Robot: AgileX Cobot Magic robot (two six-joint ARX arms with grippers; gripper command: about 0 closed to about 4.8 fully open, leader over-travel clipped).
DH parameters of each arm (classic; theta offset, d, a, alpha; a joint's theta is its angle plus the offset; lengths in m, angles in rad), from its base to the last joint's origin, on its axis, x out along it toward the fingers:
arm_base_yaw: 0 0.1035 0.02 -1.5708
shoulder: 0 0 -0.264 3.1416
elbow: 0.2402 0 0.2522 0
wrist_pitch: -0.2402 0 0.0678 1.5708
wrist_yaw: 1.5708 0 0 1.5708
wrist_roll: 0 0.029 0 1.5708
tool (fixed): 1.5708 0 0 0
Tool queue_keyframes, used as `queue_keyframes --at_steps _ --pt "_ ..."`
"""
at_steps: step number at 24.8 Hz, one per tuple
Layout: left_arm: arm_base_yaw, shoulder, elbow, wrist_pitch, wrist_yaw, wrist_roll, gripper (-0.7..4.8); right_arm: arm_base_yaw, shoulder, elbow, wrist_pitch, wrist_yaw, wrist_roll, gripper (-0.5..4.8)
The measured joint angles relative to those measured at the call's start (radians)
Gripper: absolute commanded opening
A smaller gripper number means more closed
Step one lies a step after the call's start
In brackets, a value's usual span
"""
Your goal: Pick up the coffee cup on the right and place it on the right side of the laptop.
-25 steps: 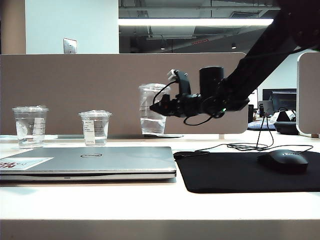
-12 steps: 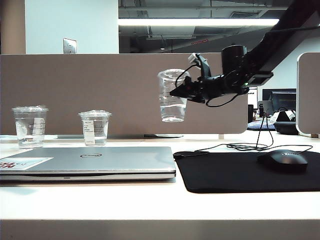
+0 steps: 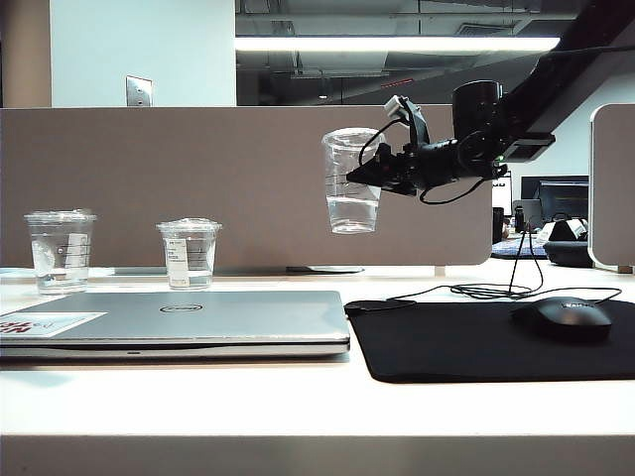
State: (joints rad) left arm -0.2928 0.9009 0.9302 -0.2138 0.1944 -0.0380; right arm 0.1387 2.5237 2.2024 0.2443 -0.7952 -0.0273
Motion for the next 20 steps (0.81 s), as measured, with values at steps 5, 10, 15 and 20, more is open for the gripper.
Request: queue_keyframes --at_steps 5,10,15,20 --pt "0.0 0.0 0.0 0.0 0.0 0.0 -0.05 0.0 0.0 0.0 0.012 0.018 -0.007 2.34" --pt "0.0 0.0 0.0 0.0 0.0 0.0 -0.05 -0.003 0.0 0.0 0.011 0.02 -0.007 2.34" --pt "0.0 0.0 0.0 0.0 0.0 0.0 -0.05 -0.027 0.0 0.0 0.011 0.019 -0.007 2.34" --pt "0.0 0.0 0.0 0.0 0.0 0.0 -0.05 -0.034 -0.053 -0.005 -0.06 0.04 -0.045 2.34"
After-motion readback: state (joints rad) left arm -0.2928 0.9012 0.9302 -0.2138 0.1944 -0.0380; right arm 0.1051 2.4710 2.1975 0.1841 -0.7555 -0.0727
